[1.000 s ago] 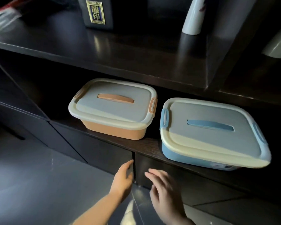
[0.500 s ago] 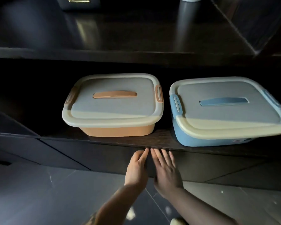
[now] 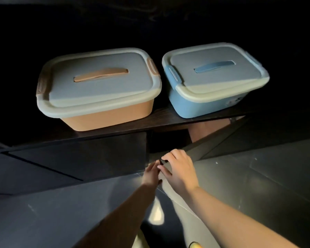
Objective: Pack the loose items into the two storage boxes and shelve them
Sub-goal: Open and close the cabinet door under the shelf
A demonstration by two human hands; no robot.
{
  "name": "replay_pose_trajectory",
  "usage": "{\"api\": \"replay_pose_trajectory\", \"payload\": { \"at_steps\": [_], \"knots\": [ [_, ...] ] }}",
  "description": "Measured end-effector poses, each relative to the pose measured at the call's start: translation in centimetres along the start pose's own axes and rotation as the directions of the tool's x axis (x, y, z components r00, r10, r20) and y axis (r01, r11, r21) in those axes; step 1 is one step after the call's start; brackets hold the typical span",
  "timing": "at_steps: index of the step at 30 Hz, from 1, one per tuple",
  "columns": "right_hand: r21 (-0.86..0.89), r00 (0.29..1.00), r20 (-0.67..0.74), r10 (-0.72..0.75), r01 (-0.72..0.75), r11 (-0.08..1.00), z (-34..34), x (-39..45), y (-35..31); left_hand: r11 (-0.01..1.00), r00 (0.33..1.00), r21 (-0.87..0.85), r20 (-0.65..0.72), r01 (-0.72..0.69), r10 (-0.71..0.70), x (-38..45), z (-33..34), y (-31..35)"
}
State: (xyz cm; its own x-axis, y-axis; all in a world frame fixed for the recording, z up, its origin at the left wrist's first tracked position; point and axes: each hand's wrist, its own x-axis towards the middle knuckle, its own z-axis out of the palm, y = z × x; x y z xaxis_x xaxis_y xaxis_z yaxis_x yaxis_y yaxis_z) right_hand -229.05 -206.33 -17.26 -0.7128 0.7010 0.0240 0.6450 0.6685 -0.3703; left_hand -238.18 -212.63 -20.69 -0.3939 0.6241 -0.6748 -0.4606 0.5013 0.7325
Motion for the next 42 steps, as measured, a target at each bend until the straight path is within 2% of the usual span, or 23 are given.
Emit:
{"api": "replay_pose_trajectory", "payload": {
  "at_steps": [5,9,15,21,25,28,30,34,36,39,40,42],
  "knots": [
    [0.079,0.999,0.038,0.038,-0.041,0.996,-1.1,-6.3,2.8,0.999,0.996,0.035,0.082,0.027,-0.03,-4.3,2.5,-4.6],
    [0.125,0.998,0.058,-0.024,0.017,0.992,-3.1,-11.0,5.5,0.996,0.994,0.092,0.106,-0.008,-0.002,-7.2,5.7,-7.5],
    [0.081,0.997,0.082,0.004,-0.01,0.997,-6.5,-18.8,10.4,0.967,0.975,0.248,0.222,-0.062,0.006,-11.9,12.4,-11.3],
    [-0.027,0.961,0.167,0.222,-0.221,0.975,-10.3,-24.8,16.6,0.89,0.927,0.423,0.375,-0.171,0.0,-14.8,20.0,-12.4],
    [0.036,0.91,0.145,0.387,-0.396,0.918,-12.0,-26.7,19.5,0.842,0.86,0.471,0.511,-0.265,-0.015,-15.6,23.6,-12.0],
    [0.146,0.836,0.061,0.545,-0.548,0.824,-12.7,-27.2,21.0,0.805,0.823,0.494,0.568,-0.328,-0.012,-15.6,24.7,-11.2],
    [0.171,0.767,0.028,0.642,-0.636,0.753,-13.0,-27.0,22.0,0.764,0.84,0.537,0.543,-0.358,0.011,-15.2,24.4,-10.5],
    [0.05,0.661,0.067,0.747,-0.75,0.659,-13.2,-26.1,23.5,0.705,0.865,0.571,0.488,-0.42,0.12,-14.1,21.3,-8.6],
    [0.021,0.588,0.084,0.805,-0.808,0.588,-13.6,-25.1,23.8,0.711,0.895,0.577,0.412,-0.402,0.172,-13.6,19.0,-7.0],
    [-0.117,0.497,0.064,0.865,-0.857,0.501,-13.8,-22.8,22.9,0.703,0.932,0.611,0.248,-0.363,0.266,-12.7,14.2,-3.8],
    [-0.144,0.51,0.031,0.86,-0.849,0.509,-13.3,-21.5,21.9,0.678,0.93,0.641,0.185,-0.359,0.318,-12.3,12.2,-2.7],
    [-0.097,0.63,0.019,0.777,-0.772,0.628,-11.6,-18.3,18.4,0.651,0.909,0.679,0.06,-0.34,0.413,-11.3,7.9,-0.6]
  ]
}}
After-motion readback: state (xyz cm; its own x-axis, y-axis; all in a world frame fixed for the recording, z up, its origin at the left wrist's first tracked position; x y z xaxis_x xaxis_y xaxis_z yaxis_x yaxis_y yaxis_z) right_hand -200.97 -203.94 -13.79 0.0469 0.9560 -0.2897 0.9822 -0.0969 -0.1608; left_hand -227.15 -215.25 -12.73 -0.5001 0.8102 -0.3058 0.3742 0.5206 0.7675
